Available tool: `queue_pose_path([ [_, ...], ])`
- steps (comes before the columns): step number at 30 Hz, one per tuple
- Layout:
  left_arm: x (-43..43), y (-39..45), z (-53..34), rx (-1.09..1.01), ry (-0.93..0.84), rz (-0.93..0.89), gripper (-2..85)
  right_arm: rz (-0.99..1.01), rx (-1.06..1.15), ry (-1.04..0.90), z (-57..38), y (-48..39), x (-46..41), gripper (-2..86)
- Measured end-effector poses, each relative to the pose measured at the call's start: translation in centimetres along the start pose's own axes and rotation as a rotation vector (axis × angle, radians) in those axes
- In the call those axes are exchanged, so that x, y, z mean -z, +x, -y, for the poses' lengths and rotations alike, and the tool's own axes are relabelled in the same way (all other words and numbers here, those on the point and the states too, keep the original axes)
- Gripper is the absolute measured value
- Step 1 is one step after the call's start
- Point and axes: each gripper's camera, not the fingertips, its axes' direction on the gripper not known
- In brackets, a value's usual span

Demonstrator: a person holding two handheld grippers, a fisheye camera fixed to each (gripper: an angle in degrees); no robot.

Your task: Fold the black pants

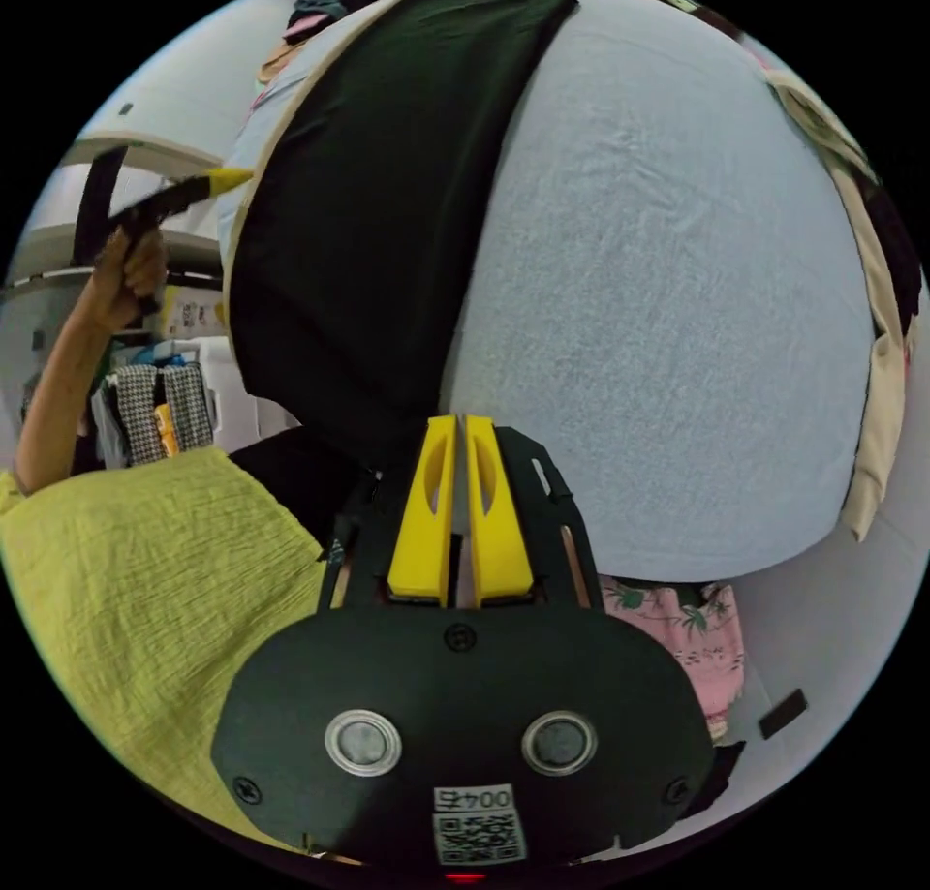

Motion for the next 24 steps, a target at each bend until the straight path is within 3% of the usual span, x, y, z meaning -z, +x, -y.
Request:
queue_pose_path([
  [3, 3.3, -2.4, -5.8, 0.029, 0.032, -0.105, 10.7, 0.162, -0.038, 0.007, -2.4, 5.0, 0.3, 3.0],
  [6, 4.7, -5.3, -12.4, 0.114, 0.047, -0.248, 13.4, 0.472, -0.06, 0.08, -5.8, 11.1, 0.5, 6.5],
  [8, 4.9, -6.5, -16.0, 0.162, 0.065, -0.31, 15.3, 0.784, -0.109, 0.188, -8.7, 16.1, 0.2, 13.9],
  [10, 4.7, -7.6, -18.9, 0.214, 0.096, -0.37, 17.2, 0.899, -0.133, 0.227, -10.3, 18.9, -0.6, 16.1],
  [24, 4.9, -11.2, -22.6, 0.283, 0.17, -0.684, 21.0, 1.003, -0.187, 0.244, -16.7, 28.8, -2.4, 14.2],
])
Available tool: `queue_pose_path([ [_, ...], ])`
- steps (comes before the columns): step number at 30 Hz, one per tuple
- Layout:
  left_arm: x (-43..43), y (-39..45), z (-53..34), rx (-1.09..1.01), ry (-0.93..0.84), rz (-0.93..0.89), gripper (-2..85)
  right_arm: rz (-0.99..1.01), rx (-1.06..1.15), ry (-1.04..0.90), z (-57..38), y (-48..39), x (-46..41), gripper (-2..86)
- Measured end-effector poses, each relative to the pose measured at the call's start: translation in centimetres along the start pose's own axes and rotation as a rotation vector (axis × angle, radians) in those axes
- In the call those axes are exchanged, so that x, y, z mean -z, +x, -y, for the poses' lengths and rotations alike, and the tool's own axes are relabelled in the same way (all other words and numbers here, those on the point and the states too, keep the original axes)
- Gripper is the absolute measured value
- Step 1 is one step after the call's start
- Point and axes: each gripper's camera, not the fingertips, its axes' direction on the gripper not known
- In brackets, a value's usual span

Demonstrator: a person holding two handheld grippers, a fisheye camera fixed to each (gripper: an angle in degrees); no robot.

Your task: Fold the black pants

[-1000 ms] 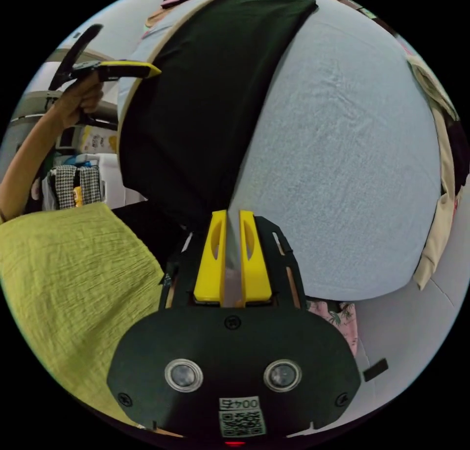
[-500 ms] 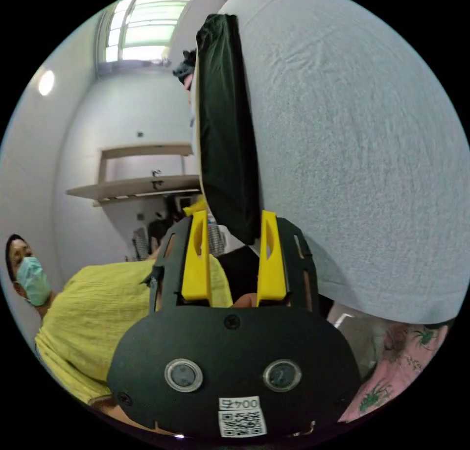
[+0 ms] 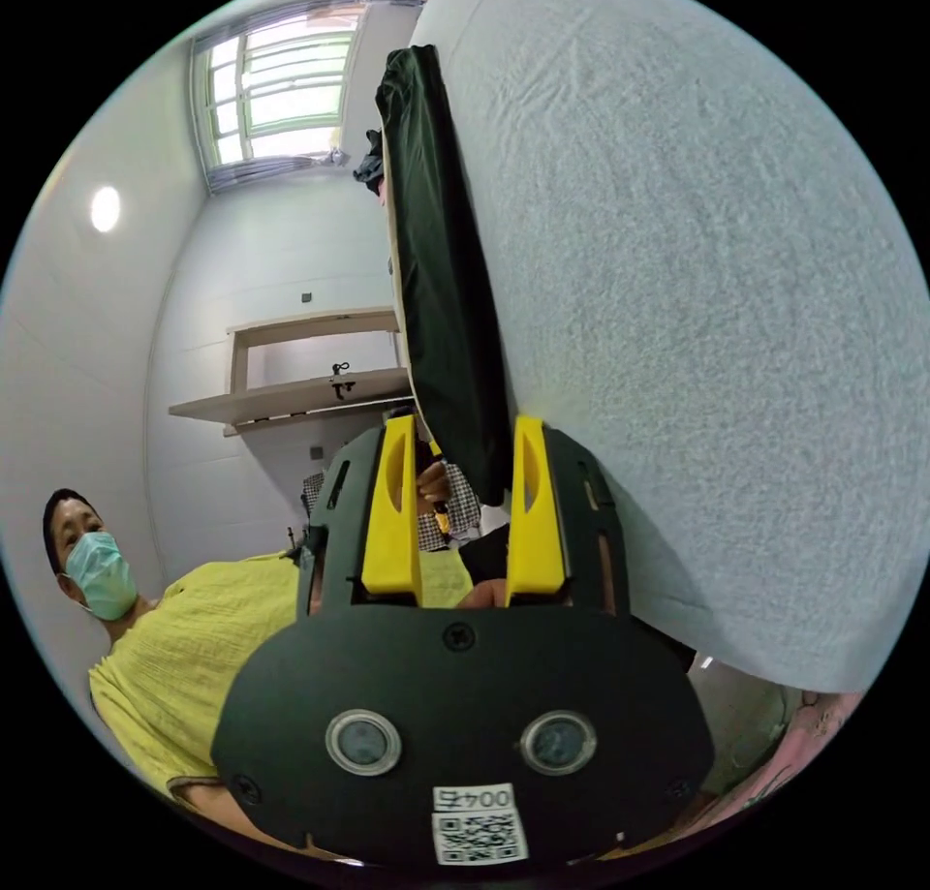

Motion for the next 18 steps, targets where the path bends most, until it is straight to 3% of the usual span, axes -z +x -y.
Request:
queue_pose_path([
  [6, 1.5, 1.2, -0.9, -0.012, -0.042, -0.118, 16.8, 0.071, -0.004, -0.092, -1.8, 2.3, 2.1, 14.1],
  [18, 4.2, 3.5, -2.7, 0.017, -0.041, -0.133, 9.3, 0.193, -0.071, -0.088, -2.3, 6.2, 6.4, 9.6],
])
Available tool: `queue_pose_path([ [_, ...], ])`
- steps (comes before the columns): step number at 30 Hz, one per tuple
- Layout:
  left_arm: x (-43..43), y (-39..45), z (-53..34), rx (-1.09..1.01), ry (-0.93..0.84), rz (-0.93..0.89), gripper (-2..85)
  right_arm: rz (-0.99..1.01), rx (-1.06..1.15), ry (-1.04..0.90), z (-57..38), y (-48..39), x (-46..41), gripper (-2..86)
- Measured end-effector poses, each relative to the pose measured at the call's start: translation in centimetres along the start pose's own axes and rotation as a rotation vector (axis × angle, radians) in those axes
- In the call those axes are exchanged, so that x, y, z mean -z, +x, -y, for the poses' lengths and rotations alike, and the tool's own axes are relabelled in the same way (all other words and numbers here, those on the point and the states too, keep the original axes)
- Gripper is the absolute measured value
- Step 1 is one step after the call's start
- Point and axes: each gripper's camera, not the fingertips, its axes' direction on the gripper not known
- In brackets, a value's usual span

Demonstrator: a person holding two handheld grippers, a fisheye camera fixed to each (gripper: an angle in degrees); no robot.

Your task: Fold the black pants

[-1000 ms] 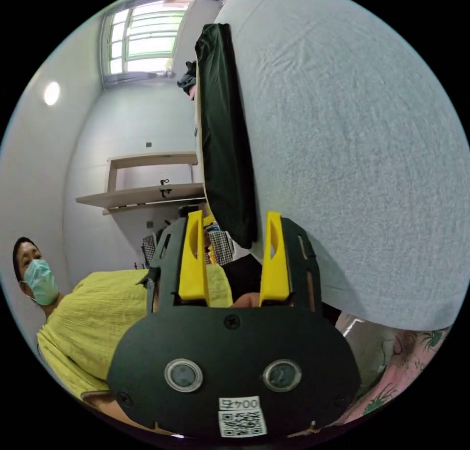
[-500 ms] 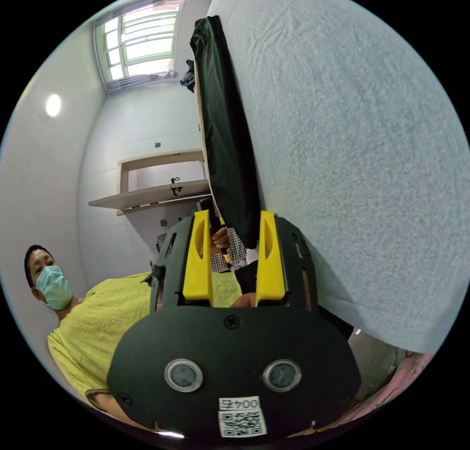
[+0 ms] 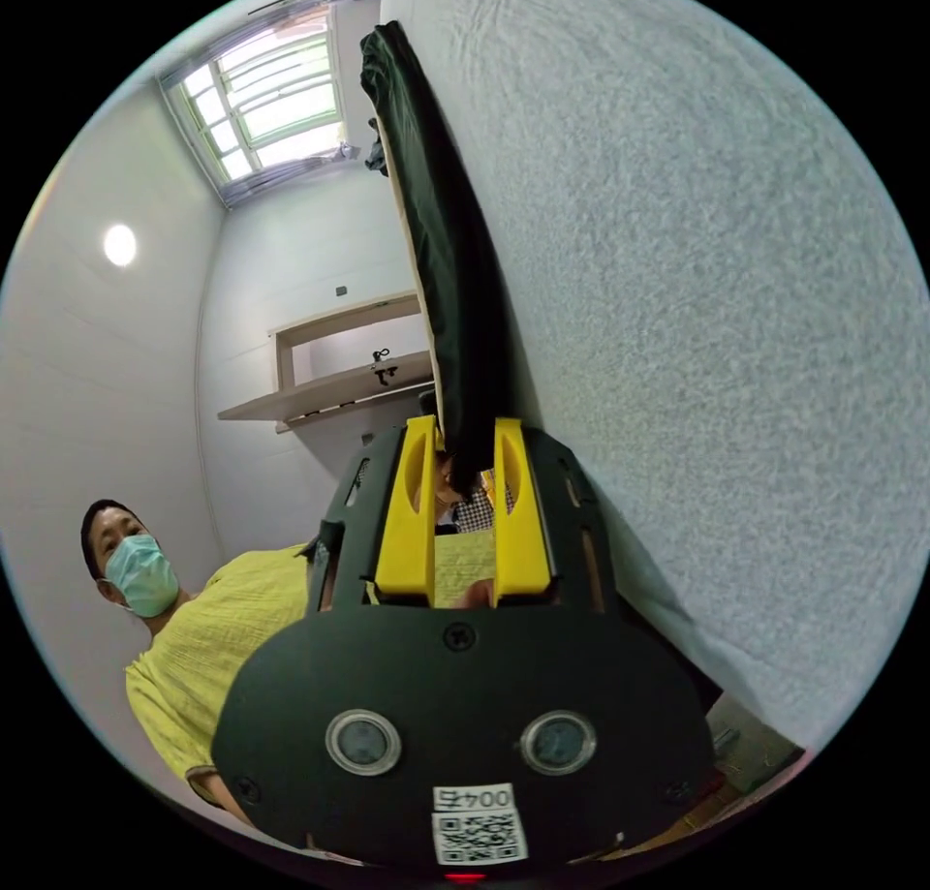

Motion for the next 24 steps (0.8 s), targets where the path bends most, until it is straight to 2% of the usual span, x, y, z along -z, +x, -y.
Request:
queue_pose_path([
  [12, -1.8, 1.4, -0.4, 0.037, -0.008, 0.015, 10.2, 0.098, -0.02, 0.029, 0.0, 1.8, 4.6, 8.7],
  [20, -4.5, 2.4, 0.6, 0.045, -0.028, 0.033, 10.3, 0.07, -0.02, -0.036, 2.4, 1.4, 4.8, 6.5],
  [24, -5.5, 3.1, 0.7, 0.056, -0.016, 0.05, 7.5, 0.033, -0.018, -0.035, 2.8, 1.5, 5.5, 4.3],
])
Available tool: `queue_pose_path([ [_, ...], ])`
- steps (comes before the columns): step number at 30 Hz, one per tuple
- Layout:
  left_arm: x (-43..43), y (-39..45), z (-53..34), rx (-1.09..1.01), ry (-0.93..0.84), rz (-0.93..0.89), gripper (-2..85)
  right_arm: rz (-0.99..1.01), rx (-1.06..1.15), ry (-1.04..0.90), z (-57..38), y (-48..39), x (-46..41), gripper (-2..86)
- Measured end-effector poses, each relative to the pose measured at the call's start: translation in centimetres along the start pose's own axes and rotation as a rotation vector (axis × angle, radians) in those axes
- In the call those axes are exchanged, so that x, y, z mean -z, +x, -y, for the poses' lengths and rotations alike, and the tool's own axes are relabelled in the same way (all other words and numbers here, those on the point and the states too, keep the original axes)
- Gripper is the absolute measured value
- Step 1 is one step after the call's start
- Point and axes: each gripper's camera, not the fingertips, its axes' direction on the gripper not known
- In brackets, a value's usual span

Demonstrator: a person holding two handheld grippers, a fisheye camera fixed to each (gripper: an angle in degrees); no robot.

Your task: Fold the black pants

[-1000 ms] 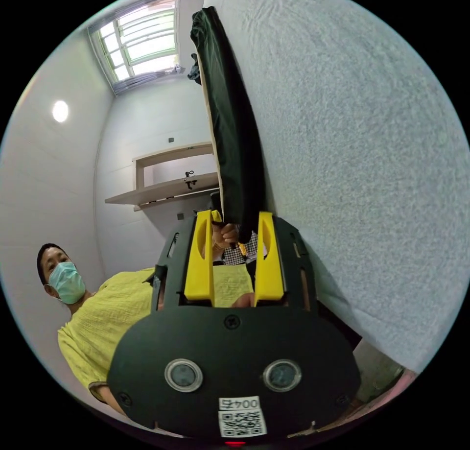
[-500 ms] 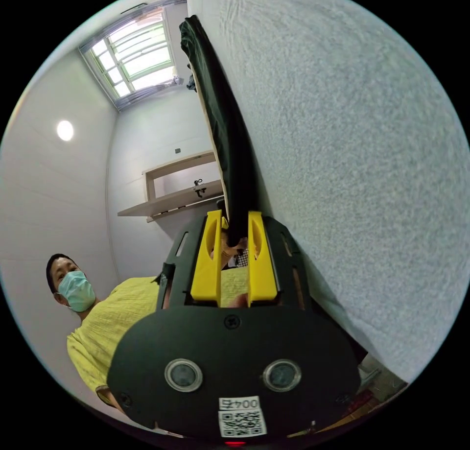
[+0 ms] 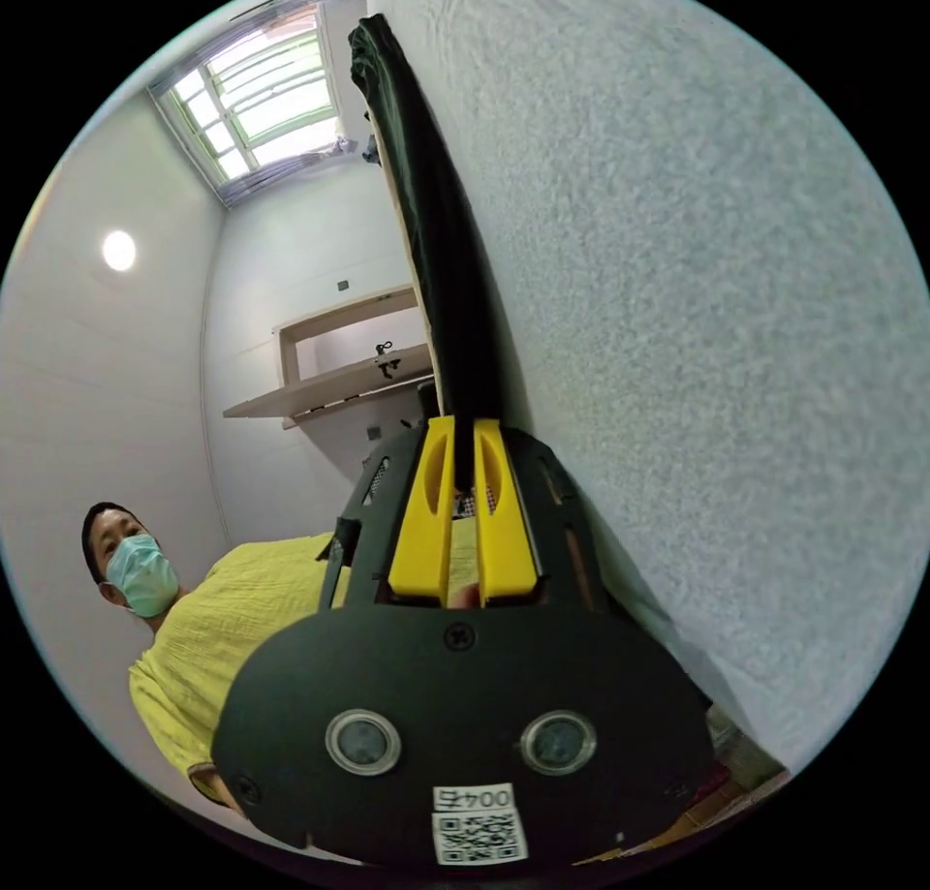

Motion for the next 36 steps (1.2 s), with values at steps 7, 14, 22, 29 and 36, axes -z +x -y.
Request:
queue_pose_path([
  [7, -0.9, 2.3, -0.4, 0.005, 0.124, -0.011, 5.1, 0.084, 0.065, 0.054, 1.1, -1.2, 2.6, 3.5],
  [14, -2.8, 8.4, 0.5, -0.053, 0.253, -0.041, 5.1, 0.154, 0.178, 0.056, 3.6, -5.7, 3.7, 3.4],
  [22, -5.4, 16.6, 2.1, -0.141, 0.274, 0.018, 4.9, 0.19, 0.332, 0.044, 5.3, -12.0, 4.5, 3.2],
  [29, -9.8, 20.7, -0.4, -0.067, 0.154, 0.081, 5.0, 0.155, 0.325, 0.005, 2.1, -12.8, 3.8, 3.2],
  [36, -11.7, 22.8, 1.9, 0.051, 0.183, 0.082, 5.0, 0.19, 0.251, 0.088, 4.7, -11.6, 2.6, 2.8],
])
